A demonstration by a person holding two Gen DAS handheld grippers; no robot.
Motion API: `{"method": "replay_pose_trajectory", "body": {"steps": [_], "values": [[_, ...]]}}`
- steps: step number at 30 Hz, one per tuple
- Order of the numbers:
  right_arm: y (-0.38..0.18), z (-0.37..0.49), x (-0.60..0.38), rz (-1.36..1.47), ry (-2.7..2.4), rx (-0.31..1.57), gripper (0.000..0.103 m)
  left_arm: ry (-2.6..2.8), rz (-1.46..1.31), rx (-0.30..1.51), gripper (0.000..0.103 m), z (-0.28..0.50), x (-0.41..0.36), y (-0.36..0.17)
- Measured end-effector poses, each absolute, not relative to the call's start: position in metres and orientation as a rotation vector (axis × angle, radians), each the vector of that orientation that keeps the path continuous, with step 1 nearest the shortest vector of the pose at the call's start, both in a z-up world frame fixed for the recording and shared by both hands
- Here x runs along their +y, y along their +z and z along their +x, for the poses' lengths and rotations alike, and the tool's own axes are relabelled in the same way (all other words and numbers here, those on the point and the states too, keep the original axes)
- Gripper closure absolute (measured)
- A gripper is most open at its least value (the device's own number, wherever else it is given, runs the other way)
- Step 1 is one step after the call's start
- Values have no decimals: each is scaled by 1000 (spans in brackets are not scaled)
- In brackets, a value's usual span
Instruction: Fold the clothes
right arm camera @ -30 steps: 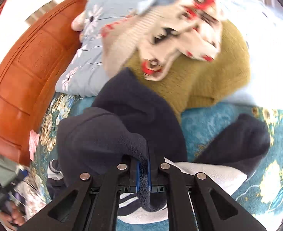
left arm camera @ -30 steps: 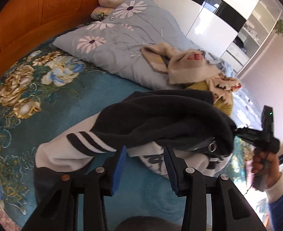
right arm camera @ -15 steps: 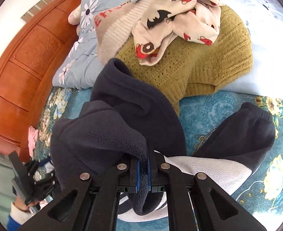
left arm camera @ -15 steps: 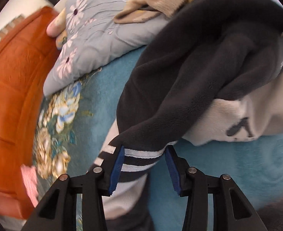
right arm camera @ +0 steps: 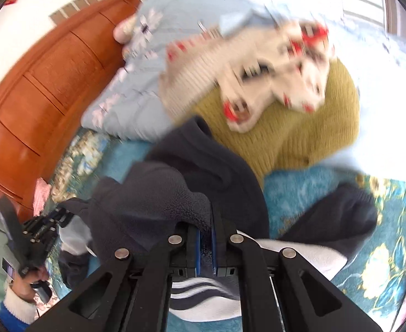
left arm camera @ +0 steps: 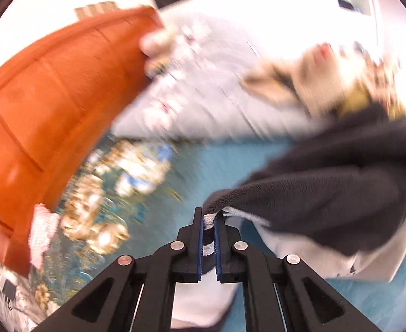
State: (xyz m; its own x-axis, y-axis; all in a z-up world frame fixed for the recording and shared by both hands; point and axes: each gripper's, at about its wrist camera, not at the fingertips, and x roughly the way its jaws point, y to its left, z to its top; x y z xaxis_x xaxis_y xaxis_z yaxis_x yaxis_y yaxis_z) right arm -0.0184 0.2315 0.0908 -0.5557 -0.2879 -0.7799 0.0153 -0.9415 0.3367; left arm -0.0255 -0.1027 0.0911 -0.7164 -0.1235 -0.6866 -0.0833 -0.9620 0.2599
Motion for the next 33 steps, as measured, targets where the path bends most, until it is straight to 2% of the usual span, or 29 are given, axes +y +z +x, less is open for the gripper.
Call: {"method": "replay_pose_trajectory", "body": {"steps": [5,10,17,19,23,30,33], "values": [[160,-12,231,1158,-2681,-407,98,-2905,910,-336,96,2,-110,184],[179,13,248,1115,-2699,-454,97,-2966,673,-201,96,46,-129,260],[205,49,272,1053,-2721,-519,97,-2927,740,-326,96,86,-140,229],[212,59,279,1035,-2727,-537,97,-2913,816,-340,96,93,-142,204],[191,72,270,1133,-2718,-528,97,-2886,1006,-286,96,100,-144,146],[139,91,247,1354,-2683,-489,97,-2917,1024,-109,96,120,-169,123],[145,92,240,1360,-2710,-463,97,-2945,1022,-79,96,121,-178,119]]}}
